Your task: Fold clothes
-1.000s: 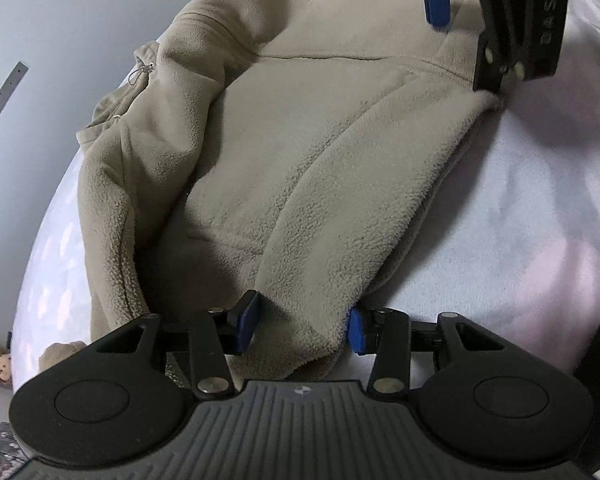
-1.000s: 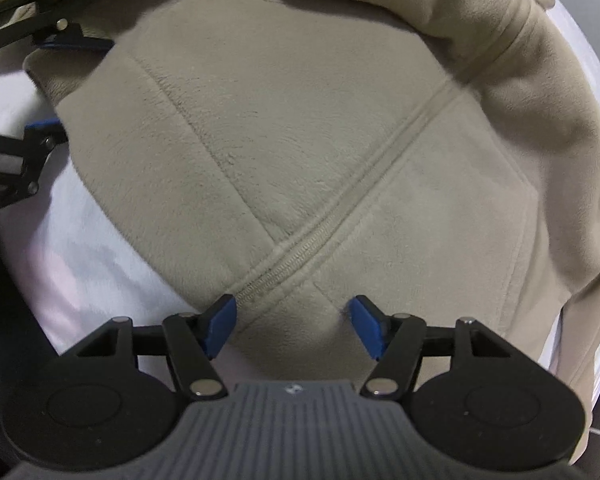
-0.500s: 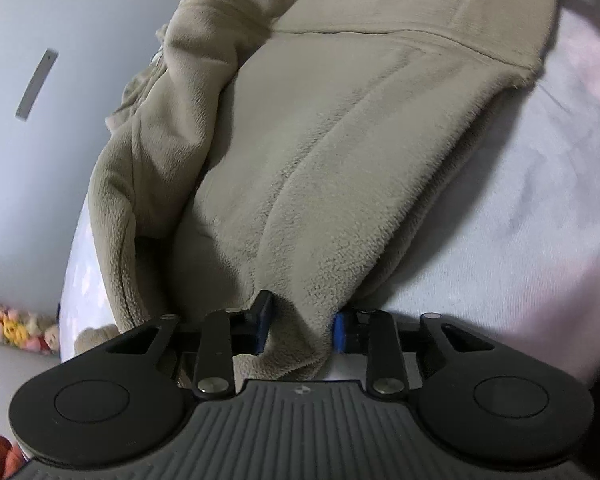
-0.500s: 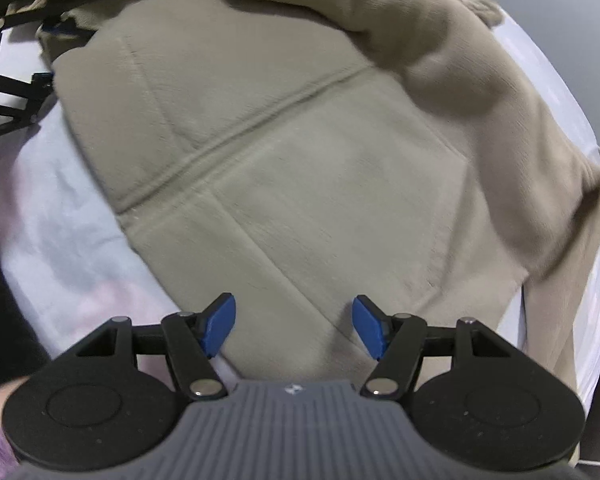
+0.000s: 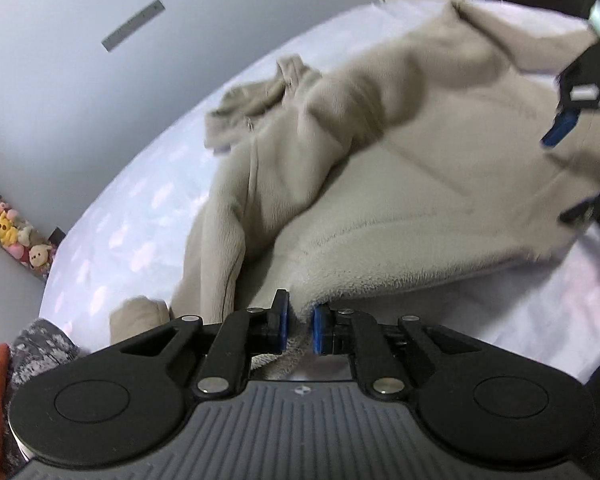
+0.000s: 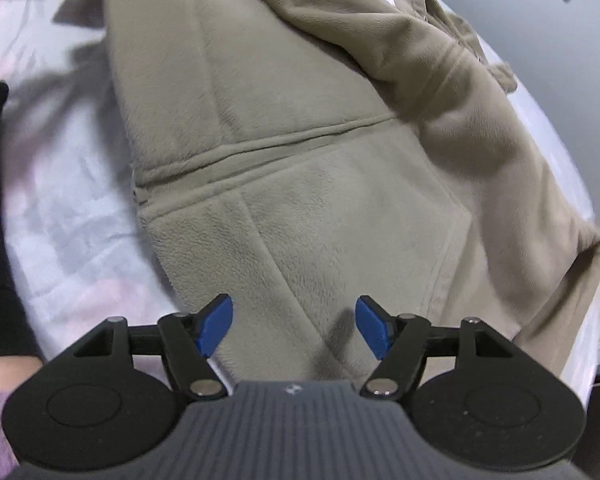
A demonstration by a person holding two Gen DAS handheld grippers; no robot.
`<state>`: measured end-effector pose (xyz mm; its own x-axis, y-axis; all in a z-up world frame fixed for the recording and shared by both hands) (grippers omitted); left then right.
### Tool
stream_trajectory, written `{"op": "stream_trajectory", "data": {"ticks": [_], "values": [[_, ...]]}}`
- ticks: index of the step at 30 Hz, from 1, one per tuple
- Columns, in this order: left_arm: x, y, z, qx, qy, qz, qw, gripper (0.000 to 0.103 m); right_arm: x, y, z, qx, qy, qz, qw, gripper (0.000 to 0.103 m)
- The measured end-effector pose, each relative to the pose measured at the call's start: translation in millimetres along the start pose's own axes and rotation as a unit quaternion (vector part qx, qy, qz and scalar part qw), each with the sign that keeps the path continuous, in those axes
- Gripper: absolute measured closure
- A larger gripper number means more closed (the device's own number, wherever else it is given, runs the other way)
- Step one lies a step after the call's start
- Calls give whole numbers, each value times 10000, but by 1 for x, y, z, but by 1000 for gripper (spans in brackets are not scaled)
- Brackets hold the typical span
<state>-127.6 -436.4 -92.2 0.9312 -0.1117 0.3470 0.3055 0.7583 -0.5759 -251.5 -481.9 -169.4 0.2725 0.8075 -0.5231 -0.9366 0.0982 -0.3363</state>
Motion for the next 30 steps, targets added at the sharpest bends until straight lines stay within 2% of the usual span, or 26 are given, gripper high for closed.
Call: {"op": "stream_trajectory", "data": {"ticks": [3,6,9,10,11,12,14,15,16,17,19,23,26,30], "values": [[-7,-5,9,-141,-81,-103,9998,93,2,2,-3,-6,304,172,9994,30],[-6,-5,15,-227,-80,68,9997,94,-4,8,-4,95,471,149,9987,34],[-5,-7,19,-273,-105,159,9994,94,-9,13,-5,188,629,118,9978,66],[-4,-9,23,-303,-129,195,9993,94,-11,14,-3,200,661,89,9976,88],[-3,-11,25,-347,-124,248,9990,94,-12,15,-1,205,757,72,9969,98],[-1,-13,28,-392,-120,301,9987,94,-14,15,3,171,840,12,9963,95],[3,-17,34,-476,-115,367,9981,94,-23,15,14,1,547,-340,9979,86],[4,-18,36,-487,-121,365,9981,94,-27,14,20,-84,400,-516,9978,78],[4,-20,37,-495,-130,356,9981,94,-30,14,26,-203,263,-654,9973,56],[5,-23,37,-507,-138,359,9980,94,-29,13,35,-381,145,-721,9966,45],[5,-27,37,-515,-156,363,9979,94,-23,12,46,-594,-28,-709,9957,43],[1,-33,40,-549,-196,331,9977,94,-4,9,42,-500,31,-487,9976,29],[5,-33,40,-539,-230,385,9975,94,4,9,31,-284,-17,-431,9987,29],[8,-32,39,-519,-197,400,9977,94,9,15,23,-80,307,-86,9995,29]]}}
Point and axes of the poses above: each gripper's, at about its wrist camera, not at the fingertips, and z roughly against the way its jaws point, x to its left, y to its underside, the point moved 1 cm from there along -z, roughly the way its jaws point, and after that the axes turned 9 degrees about y, right-handed, at the moved point
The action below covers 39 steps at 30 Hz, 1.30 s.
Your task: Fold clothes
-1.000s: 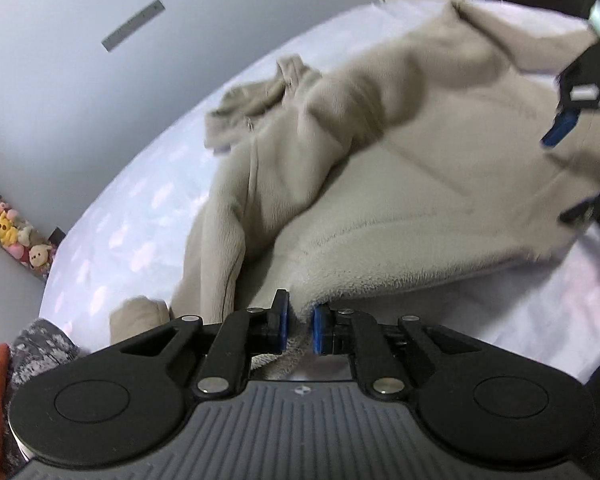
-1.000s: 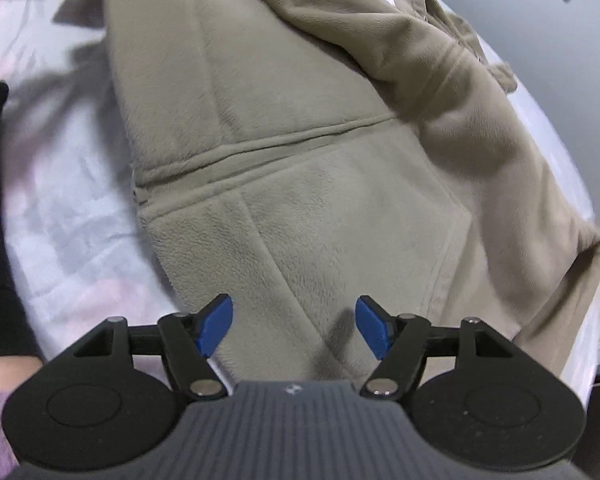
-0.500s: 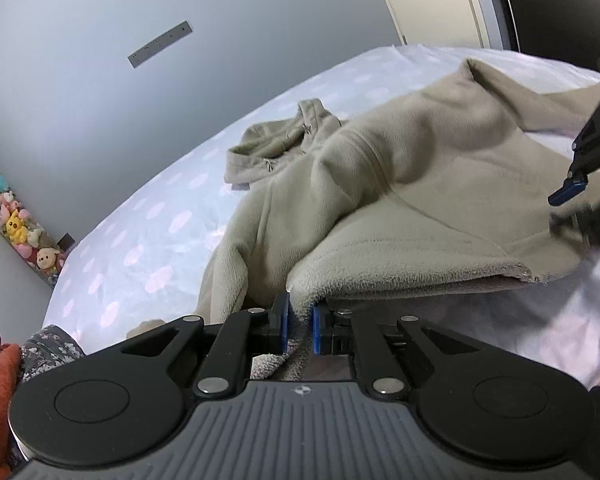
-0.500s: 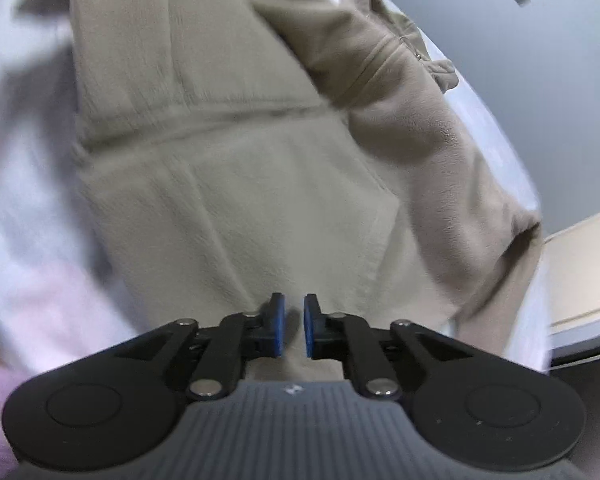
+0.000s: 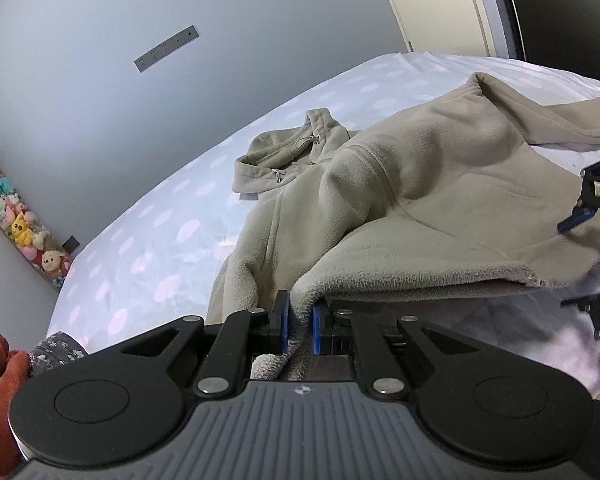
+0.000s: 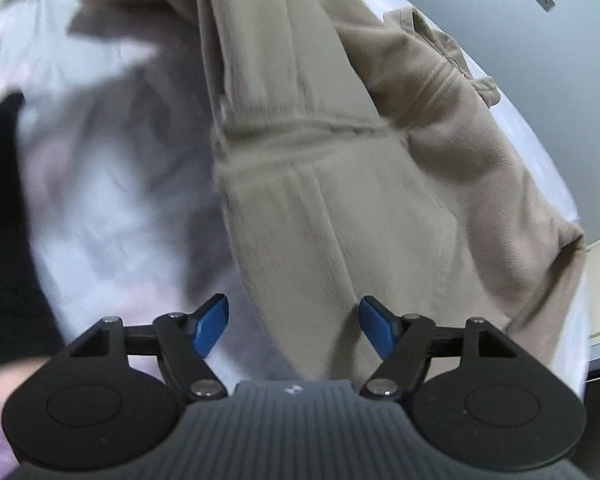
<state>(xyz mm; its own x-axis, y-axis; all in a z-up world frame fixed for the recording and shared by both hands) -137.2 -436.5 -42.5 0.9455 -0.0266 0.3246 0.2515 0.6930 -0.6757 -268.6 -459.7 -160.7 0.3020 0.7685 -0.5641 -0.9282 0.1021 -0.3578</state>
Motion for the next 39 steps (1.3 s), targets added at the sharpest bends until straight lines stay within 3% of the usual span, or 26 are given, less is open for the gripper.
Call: {"op": "stream_trajectory", "data": {"ticks": [6,9,11,13,14,21,27,33,39], "values": [[1,-2,-1,-16,11,26,10000,94,-12,17,-39,628,488,-52,9968,32],[1,-2,-3,-3,33,45,10000,94,-23,19,-46,663,437,-331,9963,40],[0,-1,-3,11,33,26,10000,94,-22,17,-44,573,524,-275,9966,62],[0,1,-1,23,19,39,10000,94,-24,17,-38,443,675,-307,9963,76],[1,2,1,28,6,61,10000,94,-27,17,-33,363,756,-371,9958,78],[0,6,29,-53,-153,158,9997,94,-80,13,33,-398,1292,-868,9870,83],[-5,9,78,-155,-360,20,9992,94,-106,2,94,-884,1451,-594,9837,83],[-29,27,118,38,-372,-257,9990,94,-97,10,138,-864,1190,-24,9891,85],[-48,58,114,544,-88,-131,9984,94,-65,35,142,-565,793,421,9944,85]]}}
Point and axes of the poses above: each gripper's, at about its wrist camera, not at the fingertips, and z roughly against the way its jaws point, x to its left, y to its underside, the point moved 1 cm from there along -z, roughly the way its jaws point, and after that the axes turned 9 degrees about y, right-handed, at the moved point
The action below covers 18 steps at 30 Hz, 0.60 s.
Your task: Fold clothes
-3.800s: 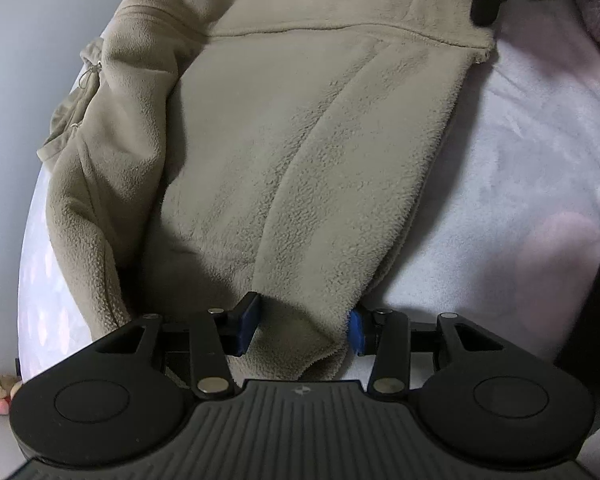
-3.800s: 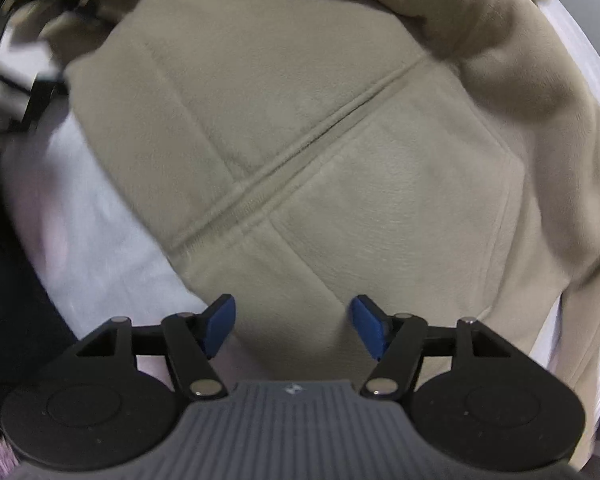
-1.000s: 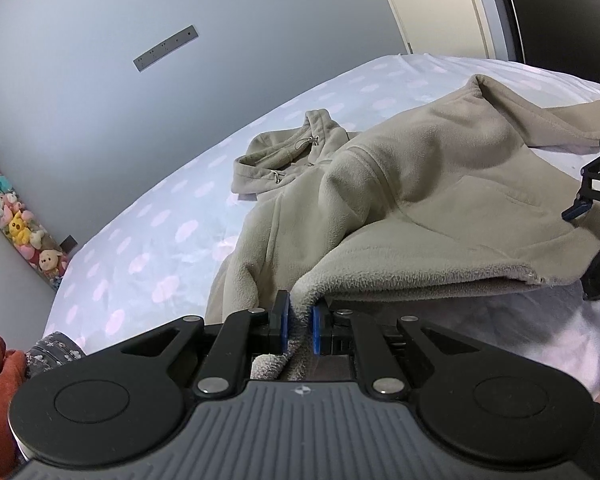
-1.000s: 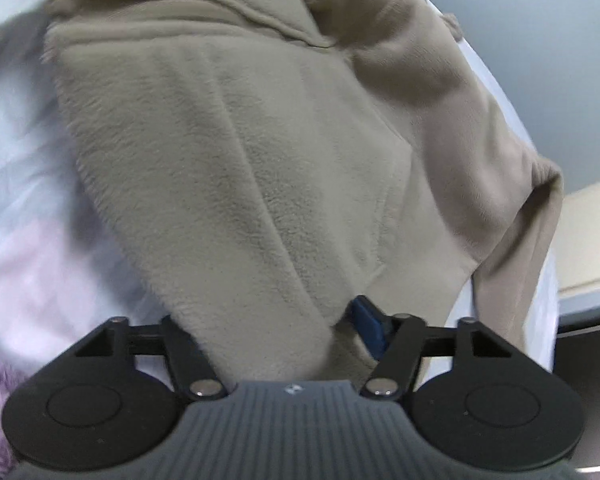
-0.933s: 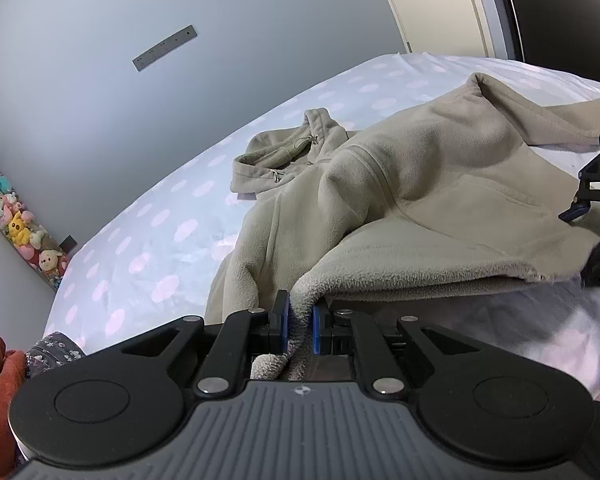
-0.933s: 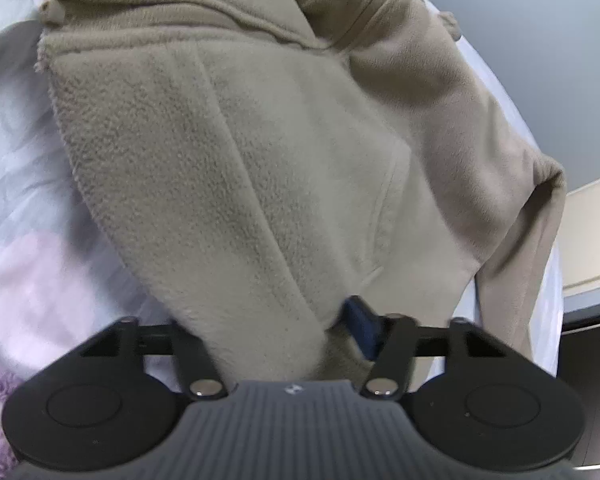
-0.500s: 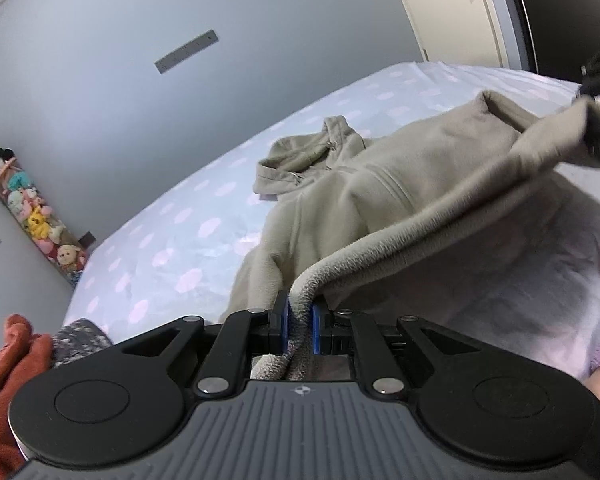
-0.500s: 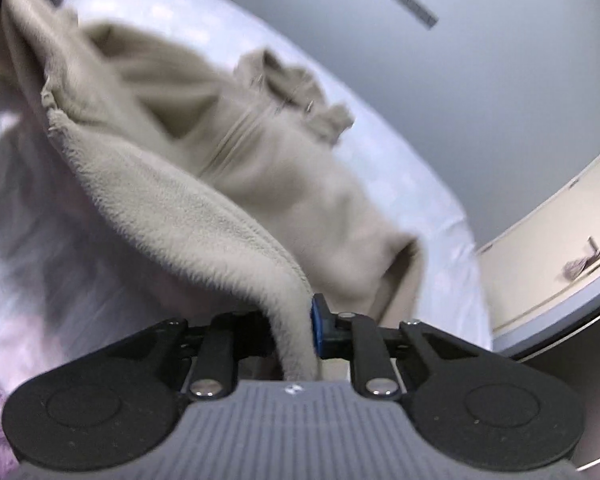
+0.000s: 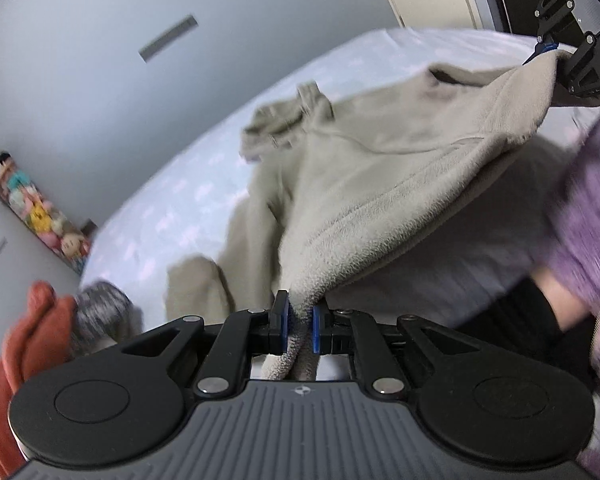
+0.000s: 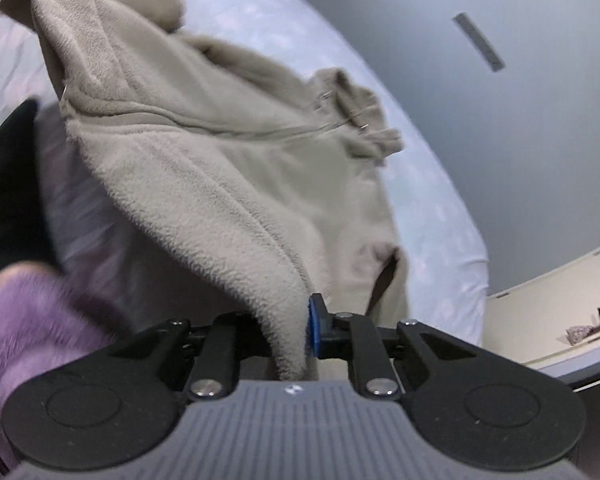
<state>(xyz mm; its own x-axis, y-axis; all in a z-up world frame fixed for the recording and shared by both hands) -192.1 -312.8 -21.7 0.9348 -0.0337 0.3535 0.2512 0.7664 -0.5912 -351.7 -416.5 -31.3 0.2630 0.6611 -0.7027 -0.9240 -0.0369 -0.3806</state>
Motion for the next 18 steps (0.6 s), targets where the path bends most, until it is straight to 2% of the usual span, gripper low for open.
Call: {"op": "stream_trajectory", "data": {"ticks": [3,8,15,18], "values": [[-6,11,-10,300,149,51,9994,93,16,7,-1,138,-221,155,9995,85],[-9,22,-10,517,289,111,9982,93,24,15,-5,250,-477,274,9982,85],[-2,21,1,370,68,179,9991,93,15,11,-3,154,-646,-77,9978,83],[-1,19,-1,344,54,217,9992,93,16,10,7,22,-689,-408,9968,77]]}}
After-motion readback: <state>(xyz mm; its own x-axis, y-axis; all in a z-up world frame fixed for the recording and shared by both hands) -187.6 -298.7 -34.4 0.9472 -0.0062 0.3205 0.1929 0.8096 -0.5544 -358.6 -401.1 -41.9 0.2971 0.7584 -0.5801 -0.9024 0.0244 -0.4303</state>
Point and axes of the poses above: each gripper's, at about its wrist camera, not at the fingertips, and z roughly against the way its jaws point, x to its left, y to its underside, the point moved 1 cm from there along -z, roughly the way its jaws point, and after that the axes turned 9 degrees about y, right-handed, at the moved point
